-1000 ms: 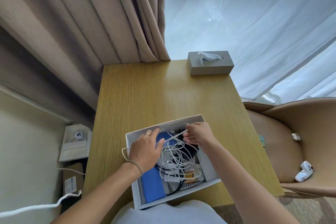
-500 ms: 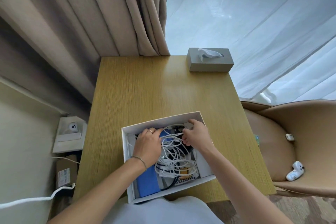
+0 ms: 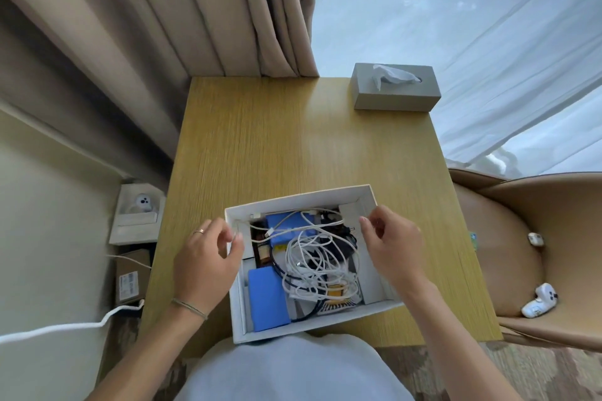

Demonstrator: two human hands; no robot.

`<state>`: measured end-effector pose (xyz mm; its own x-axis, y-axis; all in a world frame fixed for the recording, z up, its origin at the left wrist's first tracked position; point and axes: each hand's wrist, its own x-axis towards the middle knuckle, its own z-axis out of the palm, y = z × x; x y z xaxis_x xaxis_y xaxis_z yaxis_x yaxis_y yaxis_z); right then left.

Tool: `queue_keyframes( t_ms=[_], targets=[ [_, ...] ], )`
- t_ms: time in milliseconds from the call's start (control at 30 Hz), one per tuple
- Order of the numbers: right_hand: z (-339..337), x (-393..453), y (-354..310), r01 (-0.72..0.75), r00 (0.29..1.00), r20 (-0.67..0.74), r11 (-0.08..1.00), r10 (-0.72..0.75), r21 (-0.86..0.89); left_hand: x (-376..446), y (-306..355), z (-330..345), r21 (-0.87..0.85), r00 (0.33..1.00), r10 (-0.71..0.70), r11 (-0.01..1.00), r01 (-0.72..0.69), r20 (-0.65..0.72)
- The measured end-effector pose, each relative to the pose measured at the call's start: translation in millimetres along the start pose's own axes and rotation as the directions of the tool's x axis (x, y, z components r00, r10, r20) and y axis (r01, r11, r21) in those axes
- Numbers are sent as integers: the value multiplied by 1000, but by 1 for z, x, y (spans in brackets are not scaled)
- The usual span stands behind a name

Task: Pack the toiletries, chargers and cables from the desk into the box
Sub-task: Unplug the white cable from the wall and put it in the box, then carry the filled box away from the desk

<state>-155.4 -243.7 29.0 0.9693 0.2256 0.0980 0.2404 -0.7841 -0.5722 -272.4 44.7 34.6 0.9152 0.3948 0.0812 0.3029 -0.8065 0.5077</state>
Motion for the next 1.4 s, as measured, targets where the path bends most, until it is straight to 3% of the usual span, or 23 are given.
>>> queue_keyframes(
  t_ms=[400, 567, 800, 1033, 1233, 1400],
  targets=[
    [-1, -1, 49, -78, 988, 115, 980, 100, -182, -23, -8, 18, 125, 954, -248, 966, 228, 171],
    [2, 2, 56, -20, 969, 234, 966, 83, -259, -23, -5, 21, 204, 935, -286, 948, 245, 209],
    [0, -1, 45, -61, 963, 233, 954, 133, -293, -23, -3, 19, 230, 919, -312, 938, 259, 240],
    [-1, -19, 34, -183, 954, 171, 929, 247, -322, -18, -18, 17, 56, 938, -228, 974, 221, 260],
    [-3, -67, 13, -343, 928, 47, 897, 369, -278, -3, -36, 4, -22, 947, -32, 999, 41, 320],
    [-1, -123, -7, -528, 849, -111, 821, 516, -217, 11, -39, -6, -22, 919, 151, 988, -153, 365]
  ],
)
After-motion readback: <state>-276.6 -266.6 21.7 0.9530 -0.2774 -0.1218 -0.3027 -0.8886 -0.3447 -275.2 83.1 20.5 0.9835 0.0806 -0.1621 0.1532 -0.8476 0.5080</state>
